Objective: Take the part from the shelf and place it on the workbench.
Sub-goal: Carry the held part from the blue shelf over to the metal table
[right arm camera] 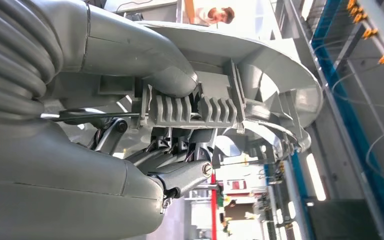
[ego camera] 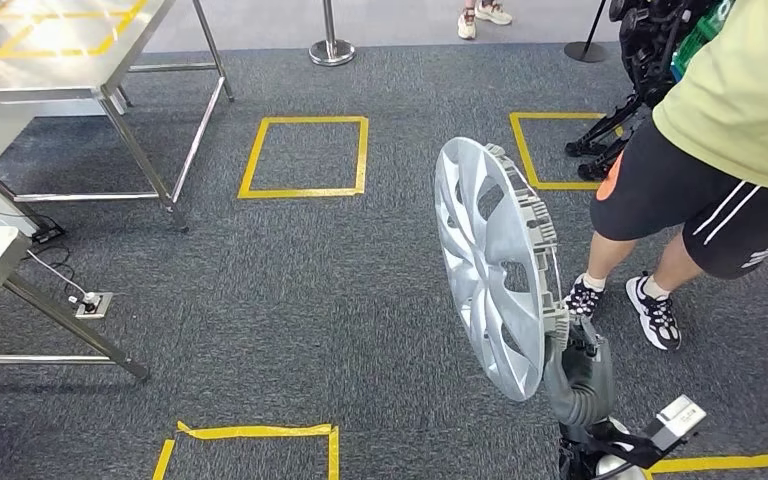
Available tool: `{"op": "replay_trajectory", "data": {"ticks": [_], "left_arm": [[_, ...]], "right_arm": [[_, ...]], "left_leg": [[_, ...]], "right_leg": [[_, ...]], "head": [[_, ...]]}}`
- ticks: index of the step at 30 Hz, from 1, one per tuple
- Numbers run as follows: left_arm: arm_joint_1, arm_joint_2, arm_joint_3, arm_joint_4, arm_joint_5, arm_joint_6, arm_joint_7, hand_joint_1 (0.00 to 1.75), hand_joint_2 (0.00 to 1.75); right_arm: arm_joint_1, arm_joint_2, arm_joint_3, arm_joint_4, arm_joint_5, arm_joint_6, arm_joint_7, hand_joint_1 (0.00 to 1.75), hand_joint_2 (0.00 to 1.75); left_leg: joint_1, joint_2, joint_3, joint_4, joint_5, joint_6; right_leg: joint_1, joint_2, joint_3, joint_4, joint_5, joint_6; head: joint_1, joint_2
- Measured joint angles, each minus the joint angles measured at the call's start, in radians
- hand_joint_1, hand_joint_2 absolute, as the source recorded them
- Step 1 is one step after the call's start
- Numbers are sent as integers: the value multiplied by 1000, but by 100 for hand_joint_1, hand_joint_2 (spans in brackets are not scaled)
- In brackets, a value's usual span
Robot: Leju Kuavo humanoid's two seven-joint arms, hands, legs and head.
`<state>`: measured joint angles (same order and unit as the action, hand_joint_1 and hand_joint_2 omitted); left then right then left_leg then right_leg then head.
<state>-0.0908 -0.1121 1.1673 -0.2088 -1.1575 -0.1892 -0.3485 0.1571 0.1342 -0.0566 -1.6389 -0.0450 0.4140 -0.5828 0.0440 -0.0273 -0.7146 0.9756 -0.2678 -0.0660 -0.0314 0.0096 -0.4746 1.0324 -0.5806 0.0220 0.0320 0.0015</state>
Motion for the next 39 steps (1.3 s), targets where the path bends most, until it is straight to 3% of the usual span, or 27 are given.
{"op": "replay_trajectory", "data": {"ticks": [1, 2, 3, 4, 6, 7, 8, 9, 11, 13, 14, 16, 18, 21, 23, 24, 27, 28, 32, 39], "left_arm": [[1, 0, 0, 0, 0, 0, 0, 0, 175], [2, -1, 0, 1, 0, 0, 0, 0, 175], [4, -2, 0, 2, 0, 0, 0, 0, 175], [4, -3, 0, 3, 0, 0, 0, 0, 175], [4, -5, 0, 4, -1, -1, -1, 0, 175], [3, -5, 0, 4, -1, -2, -1, 0, 175], [2, -5, 0, 4, -1, -2, -1, 0, 175], [2, -4, 0, 4, -1, -2, -1, 0, 175], [1, -2, 0, 3, -1, 0, -5, 0, 175], [-2, 0, 0, 1, -2, 6, -17, 0, 175], [-4, 0, 0, 0, -3, 11, -22, 0, 175], [-4, 0, 0, 0, -6, 17, -28, 0, 175], [-3, -1, 0, 1, -9, 19, -29, 0, 175], [-2, -2, 0, 1, -11, 21, -29, 0, 175], [1, -4, 0, 1, -11, 21, -29, 0, 175], [2, -5, 0, 1, -12, 21, -29, 0, 175], [2, -8, 0, 1, -12, 21, -29, 0, 175], [2, -8, 0, 1, -12, 21, -29, 0, 175], [2, -8, 0, 1, -12, 21, -29, 0, 175], [2, -8, 0, 1, -12, 21, -33, 0, 175]], "right_arm": [[-1, 0, 0, -1, 0, 0, 0, 175, 175], [-1, 1, -1, -2, 0, 0, 0, 175, 175], [-1, 2, -1, -4, 0, 0, 0, 175, 175], [-1, 3, -2, -5, -1, 0, 0, 175, 175], [1, 4, -3, -7, -1, 0, 0, 175, 175], [1, 5, -3, -8, -1, 0, 0, 175, 175], [2, 5, -4, -8, -1, 0, 0, 175, 175], [2, 5, -4, -8, -1, 0, 1, 175, 175], [5, 5, -5, -8, -1, 0, 2, 175, 175], [12, 5, -5, -9, -1, 0, 4, 175, 175], [15, 6, -6, -10, -1, 0, 5, 175, 175], [18, 7, -6, -12, -1, 0, 6, 175, 175], [19, 8, -8, -15, -1, 0, 6, 175, 175], [22, 8, -14, -18, -1, 0, 5, 175, 175], [25, 8, -15, -18, -1, 0, 6, 175, 175], [26, 8, -15, -18, -1, 0, 6, 175, 175], [27, 8, -15, -18, -1, 0, 6, 175, 175], [27, 9, -15, -19, -1, 0, 6, 175, 175], [30, 11, -18, -21, -1, 0, 6, 175, 175], [30, 11, -19, -22, -1, 1, 6, 175, 175]], "left_leg": [[4, 1, -1, -5, 6, -7], [8, 4, -8, 2, -9, -9], [8, 8, -20, 30, -49, -8], [7, 12, -38, 85, -110, -3], [-3, 16, -71, 234, -233, 8], [-9, 16, -74, 296, -262, 13], [-17, 16, -60, 329, -267, 18], [-24, 16, -28, 327, -255, 24], [-39, 19, 89, 221, -241, 38], [-49, 26, 199, 82, -272, 51], [-53, 29, 225, 43, -289, 57], [-54, 30, 227, 25, -283, 70], [-50, 32, 219, 19, -265, 84], [-47, 34, 194, 19, -241, 92], [-47, 34, 176, 26, -232, 90], [-47, 33, 169, 30, -230, 88], [-46, 32, 157, 44, -226, 80], [-47, 31, 155, 47, -225, 75], [-52, 31, 151, 48, -222, 77], [-50, 31, 150, 38, -211, 59]], "right_leg": [[3, -4, -9, 2, 8, -13], [5, -7, -20, 3, 20, -25], [7, -10, -33, 2, 33, -36], [9, -13, -49, 1, 48, -44], [17, -17, -84, 1, 75, -52], [21, -20, -104, 2, 89, -54], [25, -22, -124, 3, 103, -54], [27, -23, -145, 4, 118, -54], [28, -25, -179, 7, 143, -49], [28, -27, -191, 8, 159, -39], [27, -29, -190, 6, 166, -33], [25, -31, -186, 0, 178, -21], [24, -25, -200, 26, 156, -10], [21, -16, -265, 198, 39, 5], [19, -16, -279, 277, 0, 10], [19, -16, -258, 261, 8, 10], [20, -14, -124, 64, 65, 2], [22, -13, -97, 18, 75, -4], [25, -14, -90, -5, 85, -16], [28, -14, -96, -3, 89, -27]], "head": [[-2, 0], [-4, 0], [-7, 0], [-10, 0], [-16, 0], [-17, 0], [-17, 0], [-17, 0], [-18, 0], [-14, 0], [-10, 0], [-5, 0], [-4, 0], [0, 0], [0, 0], [0, 0], [3, 0], [4, 0], [2, 0], [0, 0]]}}
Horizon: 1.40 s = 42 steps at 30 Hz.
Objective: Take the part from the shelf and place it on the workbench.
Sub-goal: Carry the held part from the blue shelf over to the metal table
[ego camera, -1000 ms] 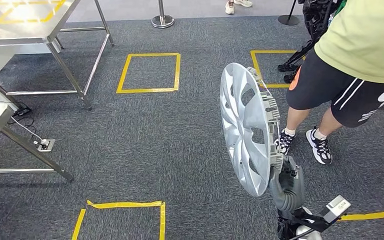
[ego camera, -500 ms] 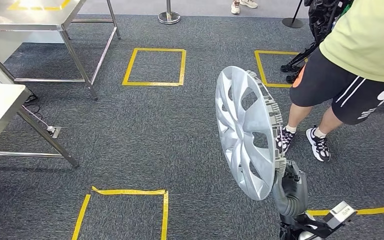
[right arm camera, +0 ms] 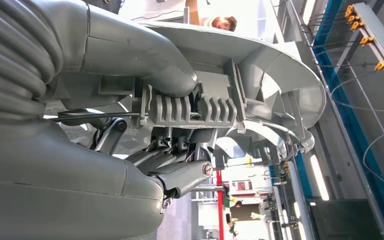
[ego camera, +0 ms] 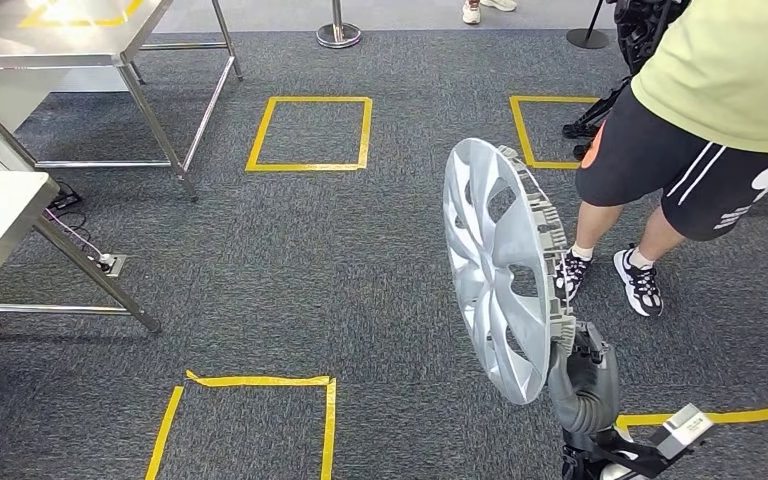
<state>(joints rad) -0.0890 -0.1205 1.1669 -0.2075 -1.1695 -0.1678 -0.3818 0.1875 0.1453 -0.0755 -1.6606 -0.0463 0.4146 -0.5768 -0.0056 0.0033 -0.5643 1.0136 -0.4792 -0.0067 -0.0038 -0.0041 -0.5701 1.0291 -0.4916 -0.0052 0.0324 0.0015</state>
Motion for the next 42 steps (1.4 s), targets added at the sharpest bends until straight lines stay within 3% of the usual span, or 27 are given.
{"op": "replay_trajectory", "data": {"ticks": [20, 23, 25, 27, 29, 30, 31, 33, 34, 36, 38, 40, 42], "left_arm": [[0, 0, -4, 0, -2, -2, -1, 0, 175], [0, 3, -4, 0, 7, -19, 11, 0, 175], [0, 3, -4, 0, 6, -25, 7, 0, 175], [-1, 2, -5, 0, -2, -22, 1, 0, 175], [0, 2, -6, 0, -8, -18, -6, 0, 175], [0, 2, -6, 0, -9, -17, -7, 0, 175], [1, 2, -6, 0, -9, -16, -8, 0, 175], [1, 3, -6, 0, -9, -12, -8, 0, 175], [-1, 5, -6, 0, -9, -10, -7, 0, 175], [-3, 7, -6, -1, -8, -8, -6, 0, 175], [0, 6, -6, 0, -8, -7, -5, 0, 175], [4, 4, -6, 1, -7, -7, -5, 0, 175], [4, 4, -6, 2, -7, -6, -5, 0, 175]], "right_arm": [[4, 5, -2, -6, 7, -3, 1, 175, 175], [4, 9, -2, -8, 9, -3, 2, 175, 175], [5, 11, -2, -11, 11, -4, 2, 175, 175], [5, 12, -3, -12, 12, -3, 1, 175, 175], [7, 12, -4, -12, 12, -2, 1, 175, 175], [8, 12, -5, -12, 13, -2, 1, 175, 175], [8, 12, -5, -12, 19, -3, -2, 175, 175], [7, 12, -4, -12, 44, -8, -15, 175, 175], [7, 12, -4, -12, 60, -14, -24, 175, 175], [11, 11, -3, -11, 84, -25, -35, 175, 175], [11, 11, -2, -12, 94, -33, -38, 175, 175], [10, 11, 0, -12, 100, -39, -39, 175, 175], [10, 11, 0, -12, 106, -43, -41, 175, 175]], "left_leg": [[1, 0, -4, 4, 2, -3], [0, 0, 1, -10, 4, 13], [7, 1, 20, -45, 19, 27], [12, 2, 30, -63, 32, 29], [15, 2, 26, -60, 32, 24], [17, 2, 24, -55, 30, 20], [22, 0, 21, -49, 26, 12], [34, -13, 13, -26, 14, -10], [38, -19, 4, -8, 6, -24], [41, -31, -12, 11, -2, -45], [44, -40, -17, 9, 2, -56], [48, -33, -26, 30, -13, -59], [44, -17, -70, 131, -71, -53]], "right_leg": [[-2, 0, -2, 0, 2, 1], [-5, -3, 3, -11, 7, 10], [-4, -2, -4, 12, -13, 17], [-8, 2, -48, 109, -70, 25], [-20, 3, -102, 217, -118, 36], [-27, 3, -111, 233, -116, 43], [-34, 3, -102, 214, -96, 50], [-49, 16, -45, 107, -41, 70], [-53, 27, -22, 61, -27, 70], [-48, 38, -9, 33, -29, 52], [-40, 23, -13, 38, -28, 23], [-35, 9, -11, 37, -26, 4], [-28, -9, -10, 35, -26, -10]], "head": [[0, 0], [-1, 0], [-1, 0], [1, 0], [2, 0], [2, 0], [1, 0], [2, 0], [3, 0], [4, 0], [2, 0], [-3, 0], [-10, 0]]}}
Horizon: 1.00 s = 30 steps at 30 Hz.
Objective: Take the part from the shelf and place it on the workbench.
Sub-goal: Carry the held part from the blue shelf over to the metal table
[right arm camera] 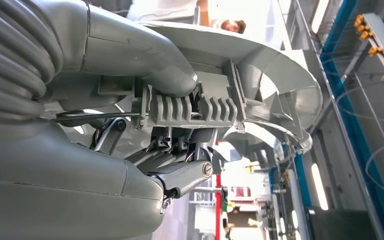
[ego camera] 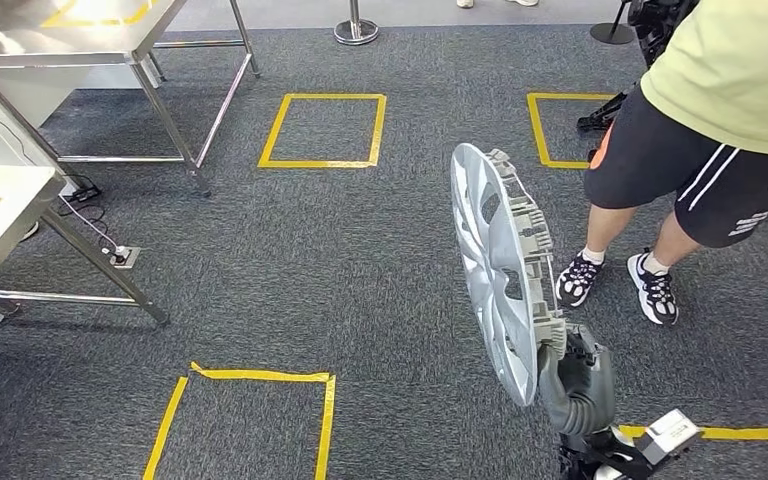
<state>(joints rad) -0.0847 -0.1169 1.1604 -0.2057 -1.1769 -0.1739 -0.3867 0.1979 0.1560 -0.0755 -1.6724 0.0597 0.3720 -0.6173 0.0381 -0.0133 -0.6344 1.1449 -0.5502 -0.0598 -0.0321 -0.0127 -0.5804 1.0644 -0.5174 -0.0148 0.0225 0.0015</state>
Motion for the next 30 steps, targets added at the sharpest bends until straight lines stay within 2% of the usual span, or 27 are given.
{"op": "replay_trajectory", "data": {"ticks": [2, 3, 4, 5, 6, 7, 9, 10, 12, 13, 14, 16, 17, 18, 19, 20, 21, 23, 24, 25, 26, 27, 28, 30], "left_arm": [[0, 0, 0, 0, 0, 0, 0, 0, 175], [2, 0, 0, 0, 0, 0, 0, 0, 175], [3, 0, 0, 0, 0, 1, 0, 0, 175], [4, 0, 0, 0, 0, 1, 0, 0, 175], [4, 0, 0, 1, 0, 2, 0, 0, 175], [3, 1, 0, 1, 0, 2, 0, 0, 175], [-2, 2, 0, 0, 0, 3, 1, 0, 175], [-3, 2, 0, 0, 0, 3, 1, 0, 175], [-1, 3, 0, 0, -1, 3, 1, 0, 175], [1, 4, 0, 0, -2, 3, 1, 0, 175], [1, 4, 0, 0, -4, 3, 1, 0, 175], [-3, 4, 0, 0, -8, 4, 1, 0, 175], [-4, 4, 0, 1, -10, 4, 2, 0, 175], [-4, 4, 0, 1, -10, 4, 2, 0, 175], [-3, 4, 0, 1, -11, 5, 3, 0, 175], [-2, 4, 0, 1, -11, 5, 4, 0, 175], [-1, 4, 0, 1, -10, 6, 4, 0, 175], [-2, 3, 0, 1, -9, 6, 5, 0, 175], [-3, 3, 0, 1, -8, 7, 5, 0, 175], [-2, 3, 0, 1, -8, 7, 7, 0, 175], [0, 3, 0, 1, -8, 8, 8, 0, 175], [2, 3, 0, 1, -8, 9, 9, 0, 175], [5, 3, 0, 1, -8, 9, 10, 0, 175], [5, 3, 0, 1, -8, 9, 10, 0, 175]], "right_arm": [[1, 0, 0, 0, 3, -1, -1, 175, 175], [0, 0, 0, 0, 4, -2, -2, 175, 175], [0, 0, 0, 0, 5, -3, -2, 175, 175], [0, 0, 1, 0, 7, -4, -2, 175, 175], [-1, 0, 2, 0, 10, -5, -3, 175, 175], [-2, 0, 3, 0, 13, -7, -4, 175, 175], [-4, 0, 5, 0, 19, -12, -6, 175, 175], [-5, 0, 6, 0, 22, -14, -7, 175, 175], [-9, -1, 10, 0, 27, -17, -9, 175, 175], [-11, -2, 12, 0, 28, -19, -10, 175, 175], [-12, -3, 15, 0, 30, -21, -11, 175, 175], [-12, -6, 18, 0, 32, -27, -11, 175, 175], [-11, -8, 19, 1, 32, -31, -11, 175, 175], [-11, -10, 20, 1, 33, -33, -11, 175, 175], [-11, -12, 21, 1, 33, -36, -11, 175, 175], [-12, -13, 22, 1, 34, -40, -11, 175, 175], [-12, -15, 23, 1, 36, -45, -10, 175, 175], [-15, -18, 24, 2, 39, -57, -9, 175, 175], [-16, -19, 24, 3, 41, -61, -9, 175, 175], [-18, -20, 24, 5, 42, -65, -9, 175, 175], [-19, -21, 25, 6, 43, -68, -9, 175, 175], [-21, -21, 26, 7, 44, -70, -10, 175, 175], [-23, -22, 27, 8, 44, -72, -11, 175, 175], [-24, -23, 29, 9, 45, -74, -12, 175, 175]], "left_leg": [[-8, 5, -63, 138, -61, 10], [-14, 5, -79, 173, -68, 17], [-20, 6, -77, 172, -55, 25], [-26, 10, -55, 131, -26, 34], [-34, 22, -22, 65, 10, 44], [-44, 44, 11, -1, 35, 52], [-58, 77, 47, -82, 54, 62], [-62, 80, 48, -92, 51, 64], [-59, 57, 48, -103, 60, 70], [-56, 46, 50, -110, 65, 75], [-52, 34, 53, -117, 70, 80], [-48, 10, 51, -121, 77, 87], [-48, -2, 48, -119, 78, 88], [-48, -17, 45, -117, 79, 89], [-48, -30, 44, -114, 79, 88], [-48, -45, 43, -112, 79, 88], [-47, -60, 43, -109, 79, 86], [-48, -86, 37, -103, 80, 78], [-47, -96, 33, -102, 82, 72], [-46, -106, 28, -102, 84, 65], [-45, -116, 24, -104, 87, 58], [-44, -120, 21, -105, 89, 53], [-46, -107, 16, -98, 83, 48], [-46, -52, -16, -30, 38, 38]], "right_leg": [[11, -18, 0, 0, -2, -8], [16, -27, 1, 0, -3, -11], [20, -36, 3, 0, -5, -13], [23, -45, 6, 0, -7, -15], [26, -54, 11, 0, -9, -16], [29, -62, 15, 0, -12, -15], [33, -80, 17, -1, -14, -8], [34, -89, 17, -3, -13, -4], [33, -104, 21, -6, -14, 5], [32, -92, 18, 4, -22, 11], [30, -69, 7, 31, -40, 16], [26, -14, -46, 140, -97, 23], [25, -1, -78, 201, -120, 26], [24, 5, -100, 241, -128, 28], [24, 7, -107, 249, -118, 28], [23, 10, -94, 215, -88, 27], [22, 22, -65, 153, -49, 26], [19, 63, -9, 31, -3, 23], [19, 76, 4, 0, 3, 22], [21, 79, 6, -9, 0, 20], [21, 68, 7, -13, 4, 16], [19, 57, 9, -17, 8, 11], [17, 46, 12, -23, 12, 4], [13, 19, 16, -33, 17, -5]], "head": [[-4, 0], [-5, 0], [-5, 0], [-5, 0], [-5, 0], [-6, 0], [-6, 0], [-6, 0], [-6, 0], [-6, 0], [-5, 0], [-1, 0], [0, 0], [1, 0], [1, 0], [1, 0], [2, 0], [2, 0], [2, 0], [2, 0], [2, 0], [2, 0], [0, 0], [-7, 0]]}}
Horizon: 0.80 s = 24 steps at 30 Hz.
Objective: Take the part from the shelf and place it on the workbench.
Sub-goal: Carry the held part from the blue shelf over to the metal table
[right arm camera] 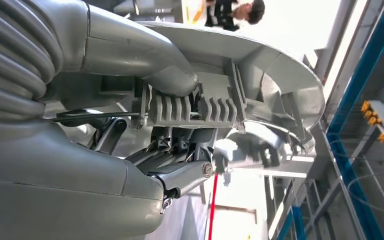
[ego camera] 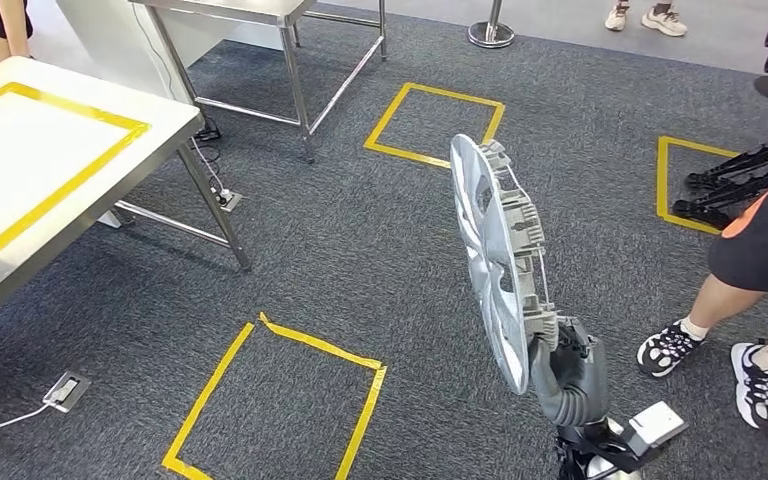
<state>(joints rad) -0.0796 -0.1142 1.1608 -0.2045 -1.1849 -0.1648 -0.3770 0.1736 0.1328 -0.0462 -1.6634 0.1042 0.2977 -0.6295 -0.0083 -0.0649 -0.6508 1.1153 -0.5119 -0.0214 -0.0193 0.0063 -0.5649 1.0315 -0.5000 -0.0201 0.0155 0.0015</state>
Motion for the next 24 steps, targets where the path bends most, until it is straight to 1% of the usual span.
{"op": "replay_trajectory", "data": {"ticks": [1, 2, 3, 4, 5, 6, 7, 8, 9, 10, 12, 13, 14, 15, 16, 17, 18, 19, 20, 21, 22, 23, 24], "left_arm": [[-1, -1, 0, 0, 0, 0, 0, 0, 175], [-3, -1, 0, 1, 0, 0, 0, 0, 175], [-3, -1, 0, 1, 0, 0, 0, 0, 175], [-2, -1, 0, 1, 0, 0, -1, 0, 175], [-2, 0, 0, 1, 0, 0, -1, 0, 175], [-1, 0, 0, 1, 0, 1, -2, 0, 175], [-2, 0, 0, 1, 0, 1, -3, 0, 175], [-3, 0, 0, 1, 0, 1, -4, 0, 175], [-5, 0, 0, 1, 0, 2, -5, 0, 175], [-5, -1, 0, 1, 0, 2, -6, 0, 175], [-3, -1, 0, 1, 0, 2, -6, 0, 175], [-2, -1, 0, 1, 0, 2, -7, 0, 175], [-1, -1, 0, 1, 0, 2, -7, 0, 175], [-2, 0, 0, 1, 0, 2, -7, 0, 175], [-4, 0, 0, 1, 0, 2, -7, 0, 175], [-6, 0, 0, 1, 0, 3, -7, 0, 175], [-8, -1, 0, 1, 0, 3, -7, 0, 175], [-7, -1, 0, 1, 0, 3, -7, 0, 175], [-7, -1, 0, 1, 0, 3, -6, 0, 175], [-6, -1, 0, 1, 0, 3, -6, 0, 175], [-6, -2, 0, 1, 0, 3, -6, 0, 175], [-6, -4, 0, 1, 0, 3, -6, 0, 175], [-7, -5, 0, 1, 0, 3, -7, 0, 175]], "right_arm": [[0, -1, 0, 2, 0, -2, 0, 175, 175], [0, -2, 0, 4, 1, -5, -1, 175, 175], [1, -3, 0, 6, 2, -9, 0, 175, 175], [0, -3, 0, 9, 5, -13, 0, 175, 175], [0, -3, 0, 11, 7, -16, 0, 175, 175], [0, -3, 0, 13, 10, -18, 0, 175, 175], [0, -3, 0, 14, 11, -19, 1, 175, 175], [0, -3, 0, 14, 12, -21, 1, 175, 175], [0, -3, 0, 14, 12, -23, 1, 175, 175], [-1, -4, 0, 14, 12, -25, 1, 175, 175], [-4, -4, 2, 15, 12, -28, 0, 175, 175], [-5, -4, 2, 15, 13, -28, 1, 175, 175], [-6, -4, 3, 15, 13, -28, 0, 175, 175], [-6, -5, 3, 15, 13, -28, 0, 175, 175], [-5, -5, 3, 16, 13, -27, 0, 175, 175], [-4, -6, 3, 17, 13, -27, 0, 175, 175], [-3, -7, 3, 19, 13, -27, 1, 175, 175], [-2, -8, 3, 20, 13, -27, 1, 175, 175], [-2, -8, 3, 21, 13, -27, 1, 175, 175], [-2, -8, 3, 21, 13, -27, 1, 175, 175], [-3, -9, 3, 21, 13, -27, 1, 175, 175], [-3, -9, 3, 22, 13, -27, 1, 175, 175], [-3, -9, 3, 22, 13, -27, 1, 175, 175]], "left_leg": [[1, 30, -29, 62, -35, -5], [5, 45, -60, 127, -65, -10], [8, 52, -82, 176, -82, -14], [12, 56, -88, 194, -81, -17], [15, 60, -74, 171, -61, -20], [18, 70, -43, 115, -30, -22], [18, 92, -4, 42, -2, -23], [16, 110, 29, -21, 20, -19], [14, 122, 49, -60, 30, -13], [11, 127, 56, -76, 32, -5], [9, 103, 53, -76, 35, 12], [10, 92, 53, -79, 36, 19], [12, 81, 54, -81, 39, 26], [14, 70, 55, -84, 41, 32], [14, 59, 55, -84, 41, 36], [13, 46, 54, -84, 42, 40], [11, 32, 54, -83, 42, 42], [9, 17, 54, -82, 42, 43], [7, 1, 54, -81, 42, 43], [6, -15, 55, -79, 42, 43], [6, -29, 55, -78, 42, 43], [5, -43, 53, -76, 42, 41], [6, -56, 50, -75, 43, 37]], "right_leg": [[1, -13, 0, -1, 0, -2], [1, -27, 0, -1, 0, -3], [1, -41, 0, -1, -1, -3], [1, -54, 0, -1, -2, -2], [0, -67, 1, 0, -4, 0], [-2, -79, 3, 1, -6, 4], [-2, -91, 6, 2, -9, 9], [-1, -102, 9, 3, -13, 15], [1, -112, 12, 4, -16, 22], [3, -121, 15, 5, -18, 29], [2, -137, 20, 2, -20, 43], [0, -127, 20, 7, -26, 49], [-3, -103, 12, 26, -40, 54], [-4, -72, -7, 67, -64, 58], [-5, -40, -34, 125, -93, 59], [-4, -22, -70, 195, -123, 59], [-3, -15, -102, 252, -140, 58], [-1, -12, -121, 279, -139, 55], [2, -9, -123, 270, -118, 50], [3, -3, -105, 222, -81, 45], [5, 20, -76, 151, -43, 37], [6, 46, -48, 85, -16, 30], [7, 65, -28, 39, -1, 27]], "head": [[-4, 0], [-6, 0], [-6, 0], [-6, 0], [-6, 0], [-6, 0], [-7, 0], [-8, 0], [-8, 0], [-7, 0], [-5, 0], [-4, 0], [-2, 0], [0, 0], [3, 0], [5, 0], [5, 0], [6, 0], [6, 0], [6, 0], [6, 0], [6, 0], [6, 0]]}}
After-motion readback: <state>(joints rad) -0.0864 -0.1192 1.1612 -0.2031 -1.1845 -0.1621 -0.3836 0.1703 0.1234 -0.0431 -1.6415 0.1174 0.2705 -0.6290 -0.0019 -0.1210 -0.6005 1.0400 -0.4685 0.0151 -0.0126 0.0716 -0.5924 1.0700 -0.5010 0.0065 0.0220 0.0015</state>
